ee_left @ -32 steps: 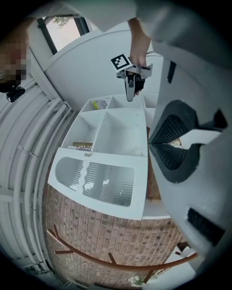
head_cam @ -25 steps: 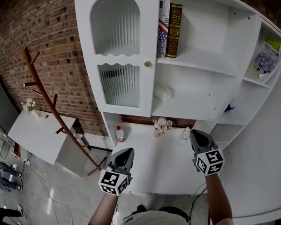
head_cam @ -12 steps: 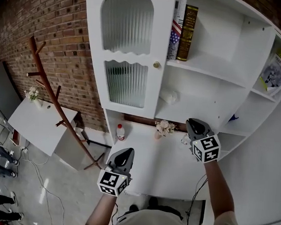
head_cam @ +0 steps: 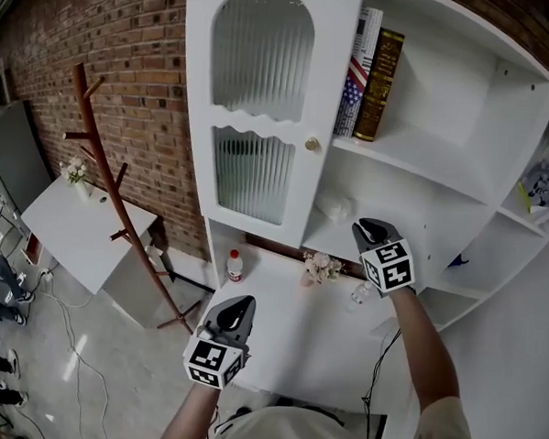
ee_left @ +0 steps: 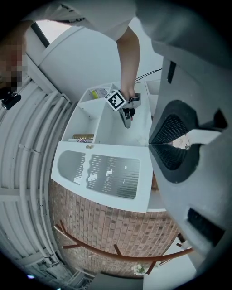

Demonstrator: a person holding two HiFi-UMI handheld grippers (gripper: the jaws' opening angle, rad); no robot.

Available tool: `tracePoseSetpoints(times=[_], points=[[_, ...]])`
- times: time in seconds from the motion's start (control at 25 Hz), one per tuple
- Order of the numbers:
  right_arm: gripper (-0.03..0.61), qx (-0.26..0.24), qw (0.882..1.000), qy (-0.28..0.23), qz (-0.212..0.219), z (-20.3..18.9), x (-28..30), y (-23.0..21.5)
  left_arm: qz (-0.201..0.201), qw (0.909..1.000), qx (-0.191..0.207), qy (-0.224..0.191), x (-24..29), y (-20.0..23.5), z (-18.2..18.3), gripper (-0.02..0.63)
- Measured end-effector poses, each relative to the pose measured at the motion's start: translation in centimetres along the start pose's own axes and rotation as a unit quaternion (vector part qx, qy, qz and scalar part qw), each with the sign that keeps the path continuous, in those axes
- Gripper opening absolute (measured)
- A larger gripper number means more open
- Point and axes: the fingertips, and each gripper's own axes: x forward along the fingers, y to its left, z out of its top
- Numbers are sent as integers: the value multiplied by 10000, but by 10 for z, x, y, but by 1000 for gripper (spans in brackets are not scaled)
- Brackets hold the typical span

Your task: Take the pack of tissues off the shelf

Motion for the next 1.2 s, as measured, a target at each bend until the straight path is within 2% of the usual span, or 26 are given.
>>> tracePoseSetpoints(times=[0.12, 0.56, 0.8, 0.88, 1.0, 1.2], points=[[118, -69, 9997, 188, 139, -3, 25, -11, 81, 10000, -10, 14, 5, 1, 0, 26], [180, 199, 9940, 879, 625, -28, 103, -30, 486, 9988, 23, 68, 9, 22, -8, 26], [199, 183, 9893, 1283, 667, -50, 127, -37, 676, 9975, -60, 173, 9, 31, -12, 26], [185, 149, 9866, 1398, 826, -57, 130, -31, 691, 9974, -58, 179, 11, 32, -12, 26], [66, -79, 9866, 1404, 824, -61, 129, -29, 672, 9975, -52, 212, 13, 31, -15, 26], [35, -19, 9899, 1167, 800, -58, 115, -30, 544, 9983, -48, 222, 14, 26, -19, 26]])
